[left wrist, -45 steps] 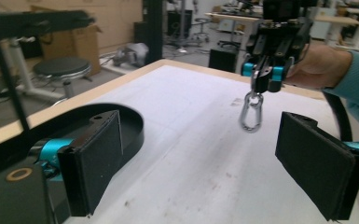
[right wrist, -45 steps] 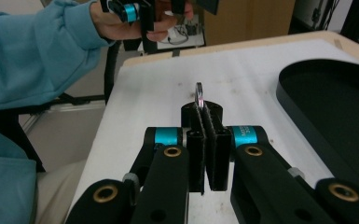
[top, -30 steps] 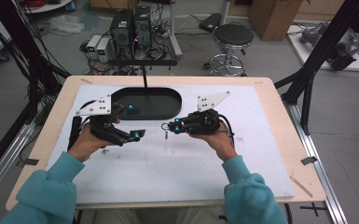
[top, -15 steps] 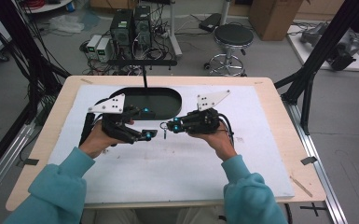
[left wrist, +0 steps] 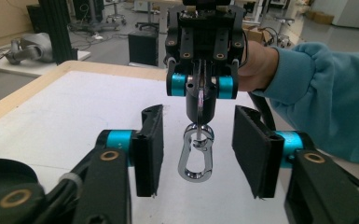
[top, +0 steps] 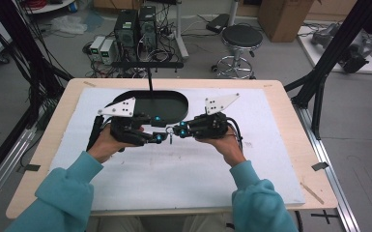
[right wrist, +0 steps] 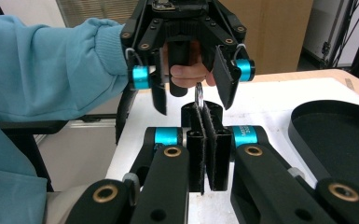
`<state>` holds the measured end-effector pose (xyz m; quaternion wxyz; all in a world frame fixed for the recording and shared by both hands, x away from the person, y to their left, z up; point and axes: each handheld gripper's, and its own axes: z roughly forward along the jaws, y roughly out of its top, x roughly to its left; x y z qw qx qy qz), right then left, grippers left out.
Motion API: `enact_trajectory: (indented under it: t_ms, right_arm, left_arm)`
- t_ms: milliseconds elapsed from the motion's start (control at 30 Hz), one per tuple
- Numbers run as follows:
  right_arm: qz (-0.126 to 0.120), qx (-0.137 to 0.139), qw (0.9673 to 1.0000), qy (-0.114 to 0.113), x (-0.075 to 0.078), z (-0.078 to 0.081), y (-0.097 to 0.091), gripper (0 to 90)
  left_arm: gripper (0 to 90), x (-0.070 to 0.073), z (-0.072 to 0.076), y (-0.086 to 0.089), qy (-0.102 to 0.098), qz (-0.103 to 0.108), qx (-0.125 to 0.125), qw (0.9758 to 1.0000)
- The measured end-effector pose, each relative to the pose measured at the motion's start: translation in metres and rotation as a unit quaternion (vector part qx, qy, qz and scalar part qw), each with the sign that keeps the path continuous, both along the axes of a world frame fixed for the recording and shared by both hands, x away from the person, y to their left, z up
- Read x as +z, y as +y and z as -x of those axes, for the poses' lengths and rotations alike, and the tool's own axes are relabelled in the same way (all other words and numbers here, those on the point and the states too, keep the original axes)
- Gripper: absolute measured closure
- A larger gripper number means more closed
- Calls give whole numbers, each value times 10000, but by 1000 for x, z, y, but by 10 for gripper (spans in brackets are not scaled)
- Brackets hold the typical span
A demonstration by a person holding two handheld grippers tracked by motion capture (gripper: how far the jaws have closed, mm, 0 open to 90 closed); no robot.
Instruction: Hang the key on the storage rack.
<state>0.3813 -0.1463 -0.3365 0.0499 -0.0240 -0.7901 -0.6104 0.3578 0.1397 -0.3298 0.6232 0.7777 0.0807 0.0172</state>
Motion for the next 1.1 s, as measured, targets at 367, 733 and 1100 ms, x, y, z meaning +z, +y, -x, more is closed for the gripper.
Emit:
enact_trajectory:
  t_ms: [367,733,1100]
  right_arm:
    - [-31,64,10000,14,0,1,0,891]
    - [-50,74,10000,26,1,1,-1,891]
    - [-82,69,9999,43,0,0,0,891]
  left_arm:
    - [702,2,3,-3,-47,14,11,10000]
    - [809,2,2,-4,-26,8,-26,10000]
    - [845,2,2,-4,-30,62,3,10000]
